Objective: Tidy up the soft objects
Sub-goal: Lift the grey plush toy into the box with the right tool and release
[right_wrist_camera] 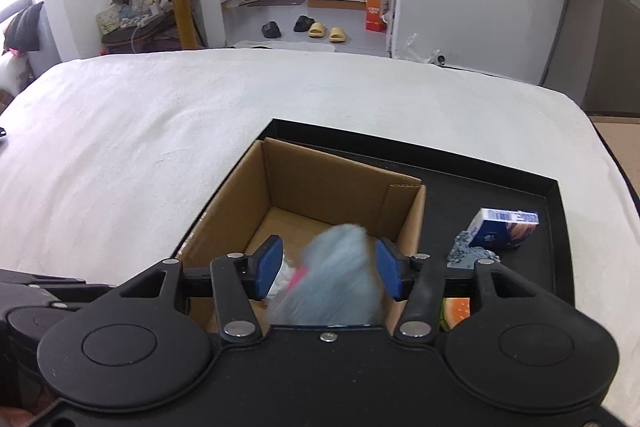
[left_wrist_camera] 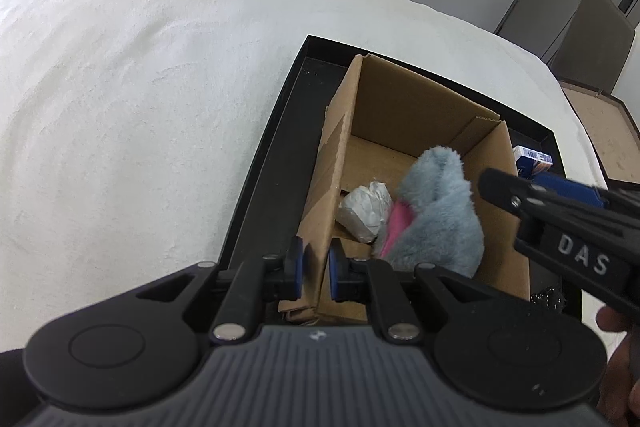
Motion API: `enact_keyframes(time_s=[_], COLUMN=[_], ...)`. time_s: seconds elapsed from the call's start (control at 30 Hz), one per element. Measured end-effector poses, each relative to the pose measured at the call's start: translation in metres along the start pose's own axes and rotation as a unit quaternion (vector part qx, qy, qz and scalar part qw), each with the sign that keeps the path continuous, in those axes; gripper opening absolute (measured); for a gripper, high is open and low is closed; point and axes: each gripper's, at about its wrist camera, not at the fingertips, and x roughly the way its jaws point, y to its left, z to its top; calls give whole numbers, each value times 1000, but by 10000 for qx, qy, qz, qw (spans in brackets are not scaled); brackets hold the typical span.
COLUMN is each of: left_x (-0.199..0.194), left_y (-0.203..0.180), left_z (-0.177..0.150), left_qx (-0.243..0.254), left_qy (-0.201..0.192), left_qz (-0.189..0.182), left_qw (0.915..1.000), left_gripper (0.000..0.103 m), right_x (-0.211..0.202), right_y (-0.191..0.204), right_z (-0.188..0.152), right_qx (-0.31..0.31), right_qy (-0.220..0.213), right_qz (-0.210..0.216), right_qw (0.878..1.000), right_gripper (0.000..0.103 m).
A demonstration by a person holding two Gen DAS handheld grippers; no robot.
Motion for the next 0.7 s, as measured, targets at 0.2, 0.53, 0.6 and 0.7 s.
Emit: enact_keyframes(time_s=[0.2, 0.53, 0.6, 0.7], left_x=[0, -9, -9, -11], left_y=[0, -9, -10, -14], left_z=[0, -2, -2, -3], left_qx=[-4, 157, 170, 244], left_qy=[12, -183, -184, -232], left_qz=[-40, 140, 157, 181], left_qw=[10000, 9996, 9996, 9993], left_gripper=[12, 12, 12, 13], right_x=[-12, -29, -32, -35], right_y=[-20, -46, -49, -55], right_z=[-13, -29, -33, -39], right_qx=[323, 665, 701, 793], right_qy=[9, 35, 39, 65], right_qz=[-116, -247, -255, -283], right_qw=[9994, 9975, 9972, 9964], right_gripper=[52, 52, 52, 52])
